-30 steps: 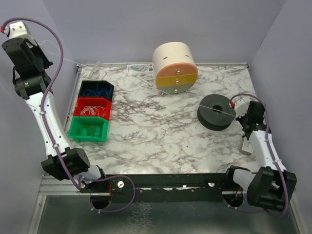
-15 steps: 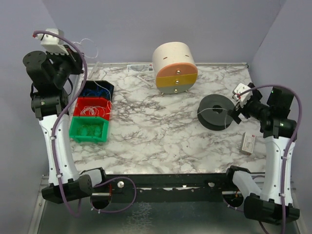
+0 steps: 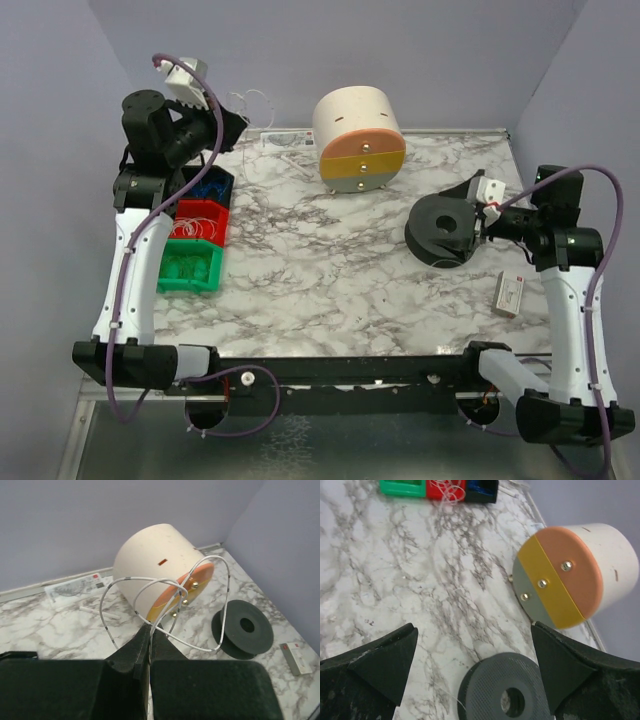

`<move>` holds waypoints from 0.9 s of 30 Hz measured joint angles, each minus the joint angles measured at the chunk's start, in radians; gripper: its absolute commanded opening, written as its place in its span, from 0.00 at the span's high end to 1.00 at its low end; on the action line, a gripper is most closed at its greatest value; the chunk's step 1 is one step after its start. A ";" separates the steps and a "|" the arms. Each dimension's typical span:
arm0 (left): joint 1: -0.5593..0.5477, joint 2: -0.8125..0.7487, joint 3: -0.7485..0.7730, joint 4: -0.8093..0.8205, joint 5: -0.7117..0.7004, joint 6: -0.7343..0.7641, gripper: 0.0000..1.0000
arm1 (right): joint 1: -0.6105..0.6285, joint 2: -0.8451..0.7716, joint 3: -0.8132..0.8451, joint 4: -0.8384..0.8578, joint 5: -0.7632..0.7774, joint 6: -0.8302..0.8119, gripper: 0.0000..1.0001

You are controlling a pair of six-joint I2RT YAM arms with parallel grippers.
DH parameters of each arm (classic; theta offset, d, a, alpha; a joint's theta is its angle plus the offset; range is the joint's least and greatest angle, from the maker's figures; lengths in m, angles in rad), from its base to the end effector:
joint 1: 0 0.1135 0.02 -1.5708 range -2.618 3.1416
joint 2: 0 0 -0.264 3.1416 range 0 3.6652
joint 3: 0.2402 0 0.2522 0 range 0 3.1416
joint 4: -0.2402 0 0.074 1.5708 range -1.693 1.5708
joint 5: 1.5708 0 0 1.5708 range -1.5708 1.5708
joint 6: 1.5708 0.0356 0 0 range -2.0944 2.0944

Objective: Wrap the cables
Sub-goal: Adjust the cable at the center of the board.

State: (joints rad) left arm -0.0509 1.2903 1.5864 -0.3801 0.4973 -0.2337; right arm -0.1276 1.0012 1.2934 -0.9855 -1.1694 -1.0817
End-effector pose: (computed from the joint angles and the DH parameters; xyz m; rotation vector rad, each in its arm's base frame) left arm 0.2674 -0.0306 0.4872 0.2313 1.6663 -0.6254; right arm 0.1654 0.0118 0.4077 -1.2995 1.3184 0.4911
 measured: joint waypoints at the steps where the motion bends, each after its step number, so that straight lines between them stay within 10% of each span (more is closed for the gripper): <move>1: -0.014 0.007 0.006 0.004 0.008 -0.006 1.00 | 0.033 -0.005 -0.024 0.042 0.000 0.042 0.00; 15: -0.147 0.055 0.064 0.115 0.010 -0.165 1.00 | 0.672 0.388 -0.101 0.731 0.444 0.647 0.00; 27: -0.121 0.066 -0.056 0.162 -0.147 -0.441 1.00 | 0.785 0.717 0.161 0.885 0.621 1.073 0.00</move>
State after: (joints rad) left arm -0.1719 1.3567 1.5303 -0.2180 0.3500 -0.6743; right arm 0.6571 1.7184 1.4540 -0.1001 -0.5488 -0.0086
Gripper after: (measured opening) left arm 0.008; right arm 0.998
